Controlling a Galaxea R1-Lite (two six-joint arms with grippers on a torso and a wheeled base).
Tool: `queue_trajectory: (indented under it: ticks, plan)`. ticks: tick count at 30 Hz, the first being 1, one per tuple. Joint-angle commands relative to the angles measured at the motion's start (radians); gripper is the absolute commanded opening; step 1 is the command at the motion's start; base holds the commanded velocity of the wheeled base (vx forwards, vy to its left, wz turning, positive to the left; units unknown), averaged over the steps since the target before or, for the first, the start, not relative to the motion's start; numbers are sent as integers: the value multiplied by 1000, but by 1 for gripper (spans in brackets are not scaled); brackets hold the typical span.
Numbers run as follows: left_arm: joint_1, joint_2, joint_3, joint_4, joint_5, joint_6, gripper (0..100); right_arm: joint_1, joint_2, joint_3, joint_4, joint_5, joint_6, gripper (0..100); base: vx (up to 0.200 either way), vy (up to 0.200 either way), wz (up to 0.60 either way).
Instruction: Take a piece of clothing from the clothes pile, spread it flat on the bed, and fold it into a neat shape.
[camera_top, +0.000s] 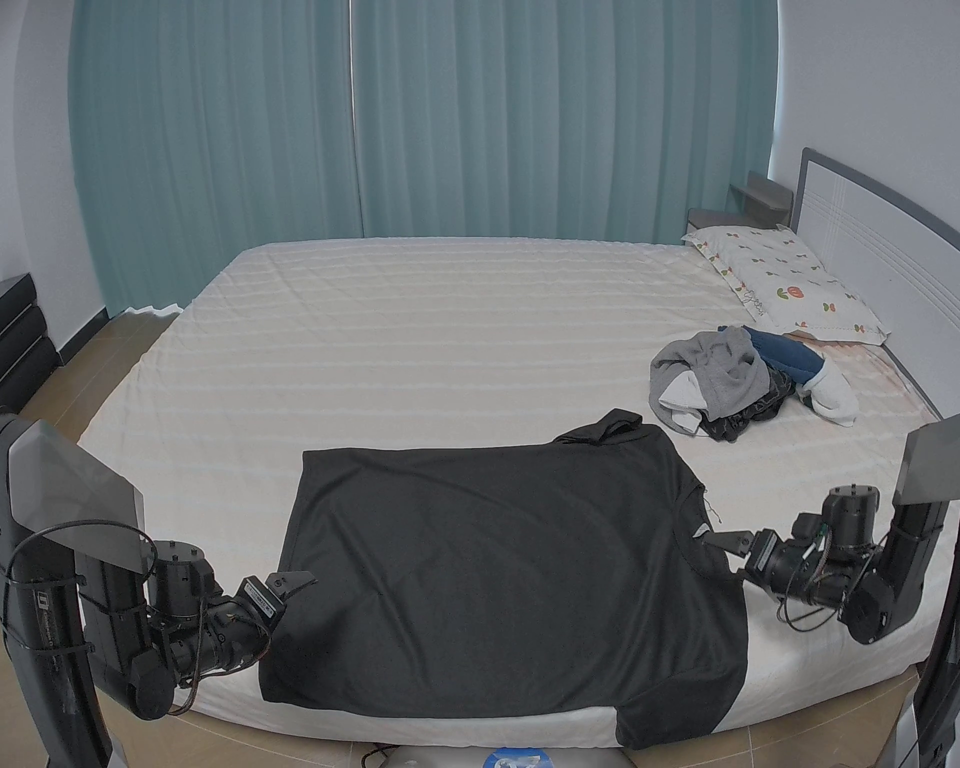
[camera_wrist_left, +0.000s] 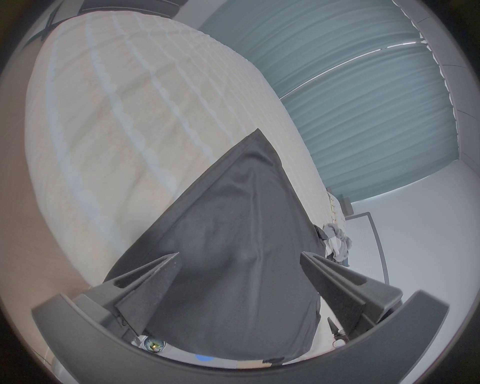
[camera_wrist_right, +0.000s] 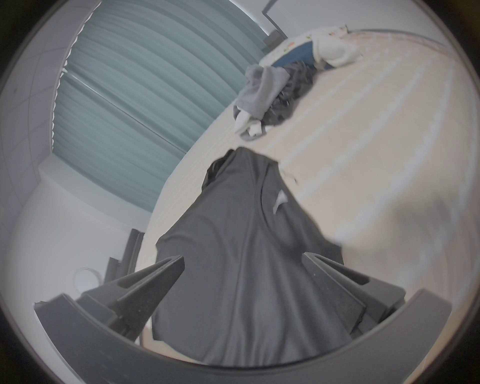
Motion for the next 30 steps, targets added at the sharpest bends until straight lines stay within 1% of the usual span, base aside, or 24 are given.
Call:
queue_trajectory:
  ticks: [1, 5, 10, 15, 17, 18, 19, 21, 25, 29, 30]
  plan:
    - [1, -43, 68, -2, -61, 34, 100, -6, -5, 317, -223, 144, 108, 100, -200, 0, 0]
    - [8, -32, 70, -2, -61, 66, 100, -6, 31, 317, -223, 162, 108, 100, -200, 0, 0]
    - [24, -17, 70, -2, -60, 107, 100, -8, 60, 314, -223, 170, 108, 100, 0, 0, 0]
    - [48, 51, 62, -1, -52, 193, 100, -5, 78, 311, -224, 171, 108, 100, 0, 0, 0]
    - [48, 65, 61, -2, -47, 204, 100, -5, 80, 310, -224, 171, 108, 100, 0, 0, 0]
    - [47, 95, 59, -2, -34, 250, 100, -2, 84, 308, -224, 171, 106, 100, 0, 0, 0]
    - [45, 99, 61, -2, -27, 259, 100, 0, 84, 308, -224, 171, 106, 100, 0, 0, 0]
    - [39, 122, 54, -2, 6, 307, 100, 3, 92, 310, -224, 170, 105, 100, 0, 0, 0]
    - [37, 154, 7, -2, 42, 347, 100, 4, 97, 310, -224, 170, 92, 100, 0, 0, 0]
    - [37, 172, -2, -2, 43, 379, 100, 6, 97, 311, -224, 168, 86, 100, 0, 0, 0]
    - [37, 177, -12, -2, 45, 402, 100, 6, 97, 311, -224, 168, 86, 100, 0, 0, 0]
